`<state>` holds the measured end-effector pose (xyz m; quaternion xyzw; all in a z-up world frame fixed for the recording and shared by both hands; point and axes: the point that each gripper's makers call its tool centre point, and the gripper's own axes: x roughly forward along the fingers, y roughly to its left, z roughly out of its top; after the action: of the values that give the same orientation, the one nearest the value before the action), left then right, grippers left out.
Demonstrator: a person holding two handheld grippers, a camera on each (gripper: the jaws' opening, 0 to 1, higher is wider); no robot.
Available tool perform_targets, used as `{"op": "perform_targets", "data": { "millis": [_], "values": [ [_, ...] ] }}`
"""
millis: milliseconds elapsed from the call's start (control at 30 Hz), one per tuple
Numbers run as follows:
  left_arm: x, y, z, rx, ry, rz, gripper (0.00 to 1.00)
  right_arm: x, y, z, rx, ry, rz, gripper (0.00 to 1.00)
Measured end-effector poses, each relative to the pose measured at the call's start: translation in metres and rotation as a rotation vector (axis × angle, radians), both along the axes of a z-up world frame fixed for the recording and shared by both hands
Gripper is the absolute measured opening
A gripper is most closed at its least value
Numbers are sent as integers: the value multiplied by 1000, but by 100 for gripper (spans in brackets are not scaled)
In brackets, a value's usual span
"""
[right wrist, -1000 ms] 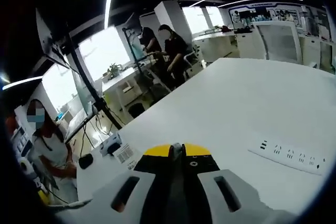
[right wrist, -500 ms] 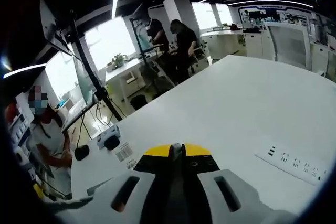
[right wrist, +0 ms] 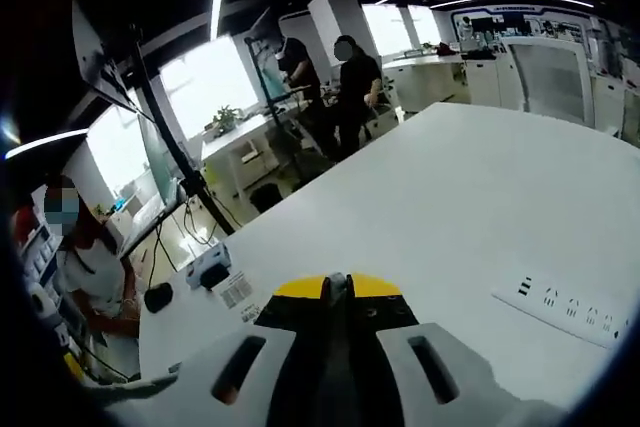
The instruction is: Fold the towel on the table until its edges align and the towel forms a compact rectangular stack.
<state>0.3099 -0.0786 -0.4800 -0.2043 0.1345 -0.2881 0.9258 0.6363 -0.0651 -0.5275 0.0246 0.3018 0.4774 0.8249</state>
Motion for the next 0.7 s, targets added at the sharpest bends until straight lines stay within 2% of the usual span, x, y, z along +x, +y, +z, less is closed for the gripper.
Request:
{"op": "perform_targets", "data": {
  "millis": [200, 400, 567, 700],
  "values": [
    [-6, 3, -7, 16, 13, 8, 2, -4, 1, 2, 10, -1, 2, 4],
    [-12, 6, -20, -7, 33, 29, 3, -14, 4, 4, 5, -1, 8, 4],
    [-14, 14, -27, -10, 50, 47, 3, -12, 8, 1, -1, 4, 19, 4],
    [-14, 23, -20, -18, 44, 66, 3, -13, 13, 9, 21, 0, 12, 4]
  ]
}}
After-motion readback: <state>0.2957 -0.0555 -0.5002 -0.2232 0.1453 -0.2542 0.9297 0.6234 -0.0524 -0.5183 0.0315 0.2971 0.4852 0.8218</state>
